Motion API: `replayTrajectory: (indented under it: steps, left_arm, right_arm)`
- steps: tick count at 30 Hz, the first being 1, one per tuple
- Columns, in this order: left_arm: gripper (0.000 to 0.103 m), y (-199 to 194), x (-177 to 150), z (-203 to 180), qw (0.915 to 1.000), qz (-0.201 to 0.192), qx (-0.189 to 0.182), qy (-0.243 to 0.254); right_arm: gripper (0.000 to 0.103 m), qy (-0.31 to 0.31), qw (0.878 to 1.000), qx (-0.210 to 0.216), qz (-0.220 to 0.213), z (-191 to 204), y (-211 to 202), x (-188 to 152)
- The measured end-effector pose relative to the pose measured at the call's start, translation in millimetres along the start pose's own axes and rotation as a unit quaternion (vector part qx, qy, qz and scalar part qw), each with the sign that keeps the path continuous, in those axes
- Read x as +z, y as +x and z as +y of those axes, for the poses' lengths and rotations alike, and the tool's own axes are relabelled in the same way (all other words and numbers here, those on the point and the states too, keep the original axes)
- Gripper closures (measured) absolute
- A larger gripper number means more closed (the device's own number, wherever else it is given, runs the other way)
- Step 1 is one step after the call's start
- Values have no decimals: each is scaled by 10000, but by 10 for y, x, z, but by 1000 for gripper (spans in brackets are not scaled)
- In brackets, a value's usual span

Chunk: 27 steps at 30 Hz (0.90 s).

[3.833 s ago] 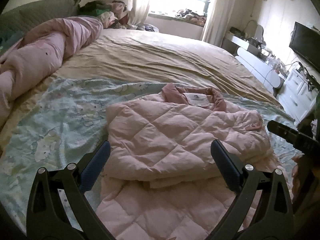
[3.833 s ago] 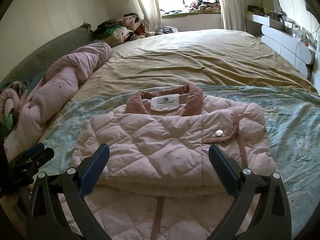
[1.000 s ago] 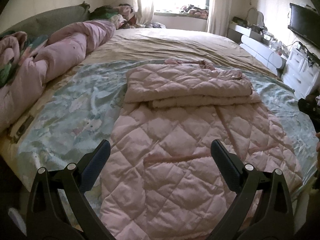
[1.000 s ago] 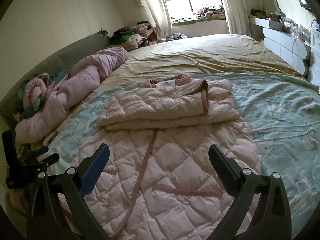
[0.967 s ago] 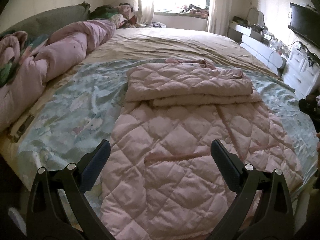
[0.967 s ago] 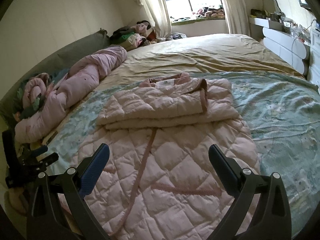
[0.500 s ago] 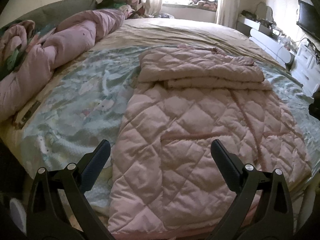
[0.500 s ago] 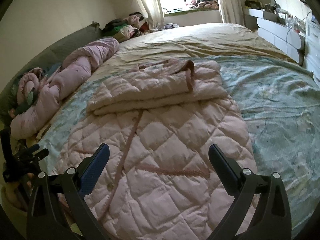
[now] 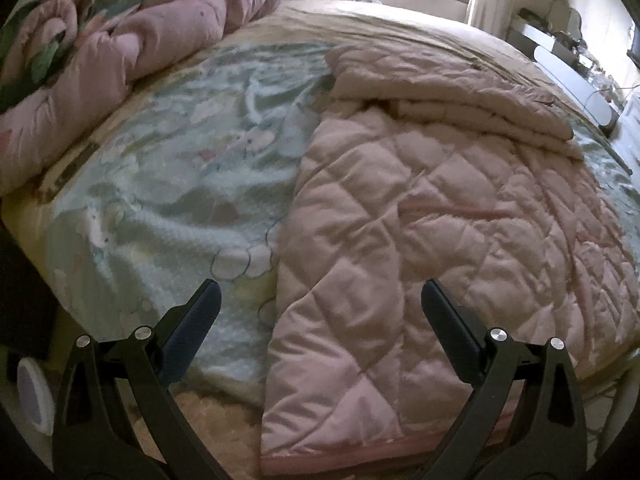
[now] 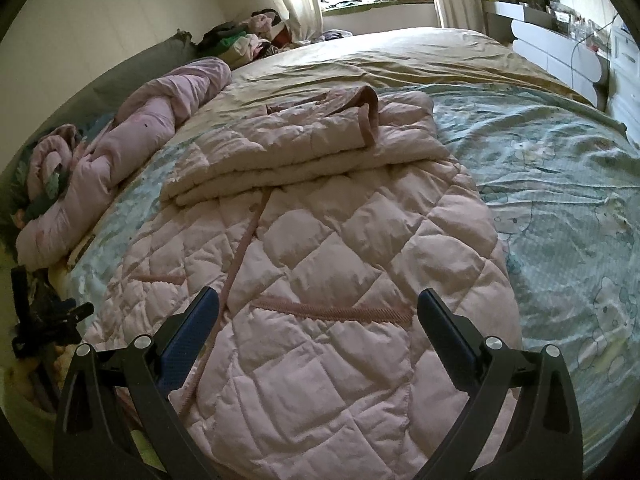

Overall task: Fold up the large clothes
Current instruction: 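Grasp the ribbed sleeve cuff of the larger coat with the left gripper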

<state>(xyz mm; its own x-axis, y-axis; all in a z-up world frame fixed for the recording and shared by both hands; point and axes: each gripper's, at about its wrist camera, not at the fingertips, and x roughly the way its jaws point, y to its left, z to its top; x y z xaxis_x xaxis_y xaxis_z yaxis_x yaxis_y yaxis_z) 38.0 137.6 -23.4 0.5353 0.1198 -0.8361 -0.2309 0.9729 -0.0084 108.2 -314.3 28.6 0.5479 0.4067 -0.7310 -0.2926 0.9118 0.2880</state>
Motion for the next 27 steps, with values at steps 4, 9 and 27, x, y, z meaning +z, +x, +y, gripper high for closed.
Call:
replayTrajectory:
  steps: [4,9,27]
  left_arm:
    - [9,34,-48,40,9999,107,-47,-29]
    - [9,82,-143,74,9995,277,-168,-24]
    - [22,366,-376,10,9866,1206,-1038,353]
  right_arm:
    - [4,30,10000,-37,47,-55,5,-50]
    - [4,104,9999,-94,94,-147,-1,-111]
    - [4,271,9994,-173,139,-349,-91,-218]
